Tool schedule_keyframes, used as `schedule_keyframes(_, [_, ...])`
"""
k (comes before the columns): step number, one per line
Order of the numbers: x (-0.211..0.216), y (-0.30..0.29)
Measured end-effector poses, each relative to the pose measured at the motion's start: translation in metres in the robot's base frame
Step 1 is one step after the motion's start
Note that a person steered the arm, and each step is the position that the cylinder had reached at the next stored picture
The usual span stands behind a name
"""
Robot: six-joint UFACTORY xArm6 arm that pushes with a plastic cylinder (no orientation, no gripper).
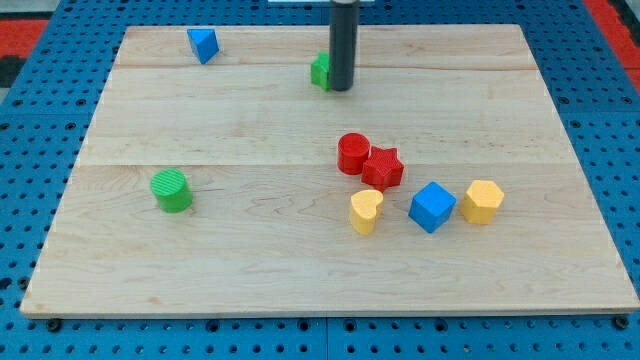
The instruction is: Move the green star to the top center of the board
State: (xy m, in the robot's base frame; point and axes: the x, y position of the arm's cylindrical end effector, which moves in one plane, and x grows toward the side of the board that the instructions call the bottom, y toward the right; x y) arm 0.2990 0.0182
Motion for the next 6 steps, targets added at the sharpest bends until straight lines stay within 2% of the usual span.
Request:
schedule_keyframes(1, [-0.003,0.001])
schedule_keyframes(2, [0.016,-0.01])
schedule_keyframes(3, [0.011,-0.045])
schedule_keyframes(4, [-0.023,-0.028])
schedule_keyframes(5, [-0.023,0.001])
schedule_keyframes(6, [0.01,0.005])
